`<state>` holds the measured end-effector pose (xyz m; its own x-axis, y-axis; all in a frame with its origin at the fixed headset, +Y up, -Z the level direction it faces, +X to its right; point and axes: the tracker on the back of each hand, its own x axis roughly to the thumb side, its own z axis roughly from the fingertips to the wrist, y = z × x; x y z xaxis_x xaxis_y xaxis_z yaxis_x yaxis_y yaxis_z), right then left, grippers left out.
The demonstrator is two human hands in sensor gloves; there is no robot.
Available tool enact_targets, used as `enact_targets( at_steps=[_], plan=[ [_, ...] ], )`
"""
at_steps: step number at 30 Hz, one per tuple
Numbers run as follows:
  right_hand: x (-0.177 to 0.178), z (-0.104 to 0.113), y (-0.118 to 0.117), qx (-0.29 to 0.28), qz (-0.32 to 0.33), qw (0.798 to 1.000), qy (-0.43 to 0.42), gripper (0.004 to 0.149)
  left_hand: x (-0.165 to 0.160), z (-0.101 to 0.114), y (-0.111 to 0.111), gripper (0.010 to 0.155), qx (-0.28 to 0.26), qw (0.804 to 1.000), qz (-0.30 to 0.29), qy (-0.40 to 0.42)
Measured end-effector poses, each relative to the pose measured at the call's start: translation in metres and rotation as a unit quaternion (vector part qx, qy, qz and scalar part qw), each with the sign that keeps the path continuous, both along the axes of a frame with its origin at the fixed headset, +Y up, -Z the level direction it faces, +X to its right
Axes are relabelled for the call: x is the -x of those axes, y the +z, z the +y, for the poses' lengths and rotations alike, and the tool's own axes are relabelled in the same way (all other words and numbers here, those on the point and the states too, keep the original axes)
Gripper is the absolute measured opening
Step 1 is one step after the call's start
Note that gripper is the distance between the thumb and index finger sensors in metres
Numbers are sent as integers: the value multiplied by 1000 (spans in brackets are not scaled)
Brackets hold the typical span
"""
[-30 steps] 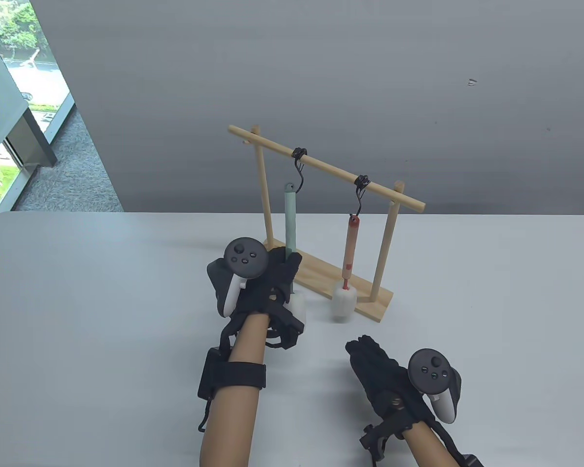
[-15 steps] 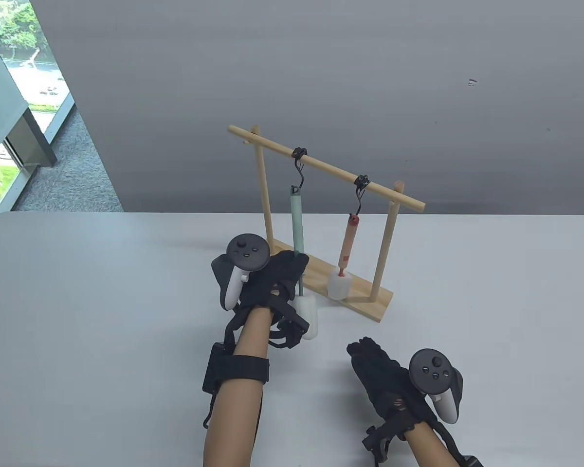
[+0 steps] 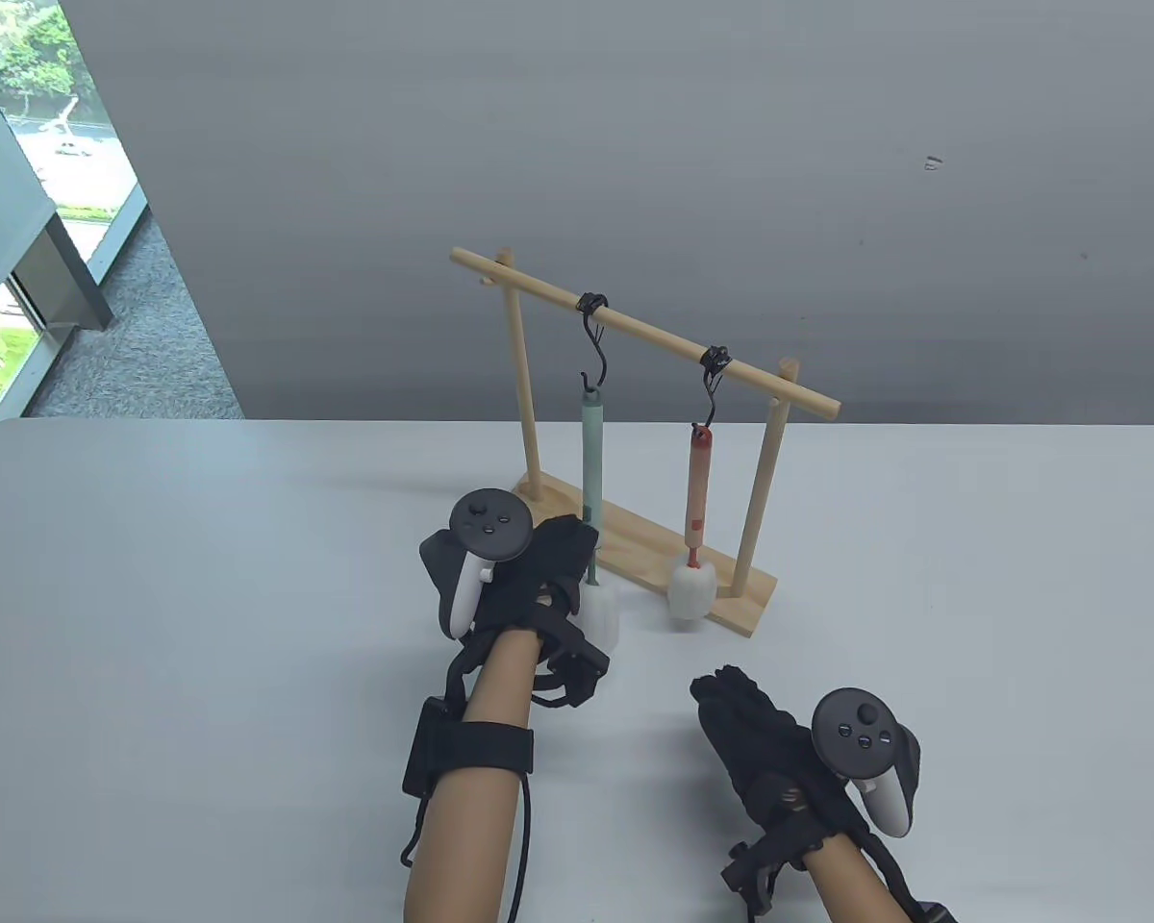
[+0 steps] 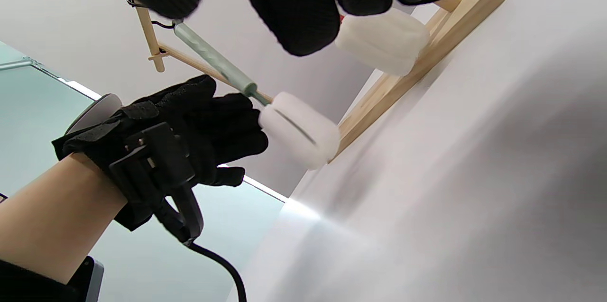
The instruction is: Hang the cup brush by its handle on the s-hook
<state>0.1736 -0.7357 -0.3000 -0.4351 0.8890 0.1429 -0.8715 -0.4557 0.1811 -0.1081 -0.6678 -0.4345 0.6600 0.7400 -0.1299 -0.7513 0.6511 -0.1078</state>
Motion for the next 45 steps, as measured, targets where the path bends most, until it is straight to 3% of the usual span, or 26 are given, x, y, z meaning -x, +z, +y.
enact_targets(
  at_steps=[6,12,19,24,28,30,34,36,45],
  plan=[
    [-7,10,0,-30,-25,998,45,65,8,-9,22,57,-11,1000,-10,-28],
    [-26,14,5,-42,-82,991,95,66,11,-14,55,59,-38,992,-34,-112],
    [-50,26,12,-78,-158,959,223,69,3,-17,98,62,-89,970,-65,-217],
    [-39,22,13,-100,-131,947,274,70,-8,-21,120,69,-110,952,-86,-273],
    [-19,16,14,-121,-83,930,337,72,-19,-35,131,78,-56,937,-147,-313],
    [-8,14,15,-135,-59,921,361,72,-23,-44,135,83,-28,925,-181,-333],
    [9,11,20,-160,-17,902,401,74,-29,-63,145,87,-65,889,-182,-416],
    [13,9,21,-165,-4,896,413,75,-32,-68,147,90,-57,876,-190,-439],
    [11,7,20,-164,6,898,408,77,-40,-72,157,91,-83,861,-200,-461]
  ],
)
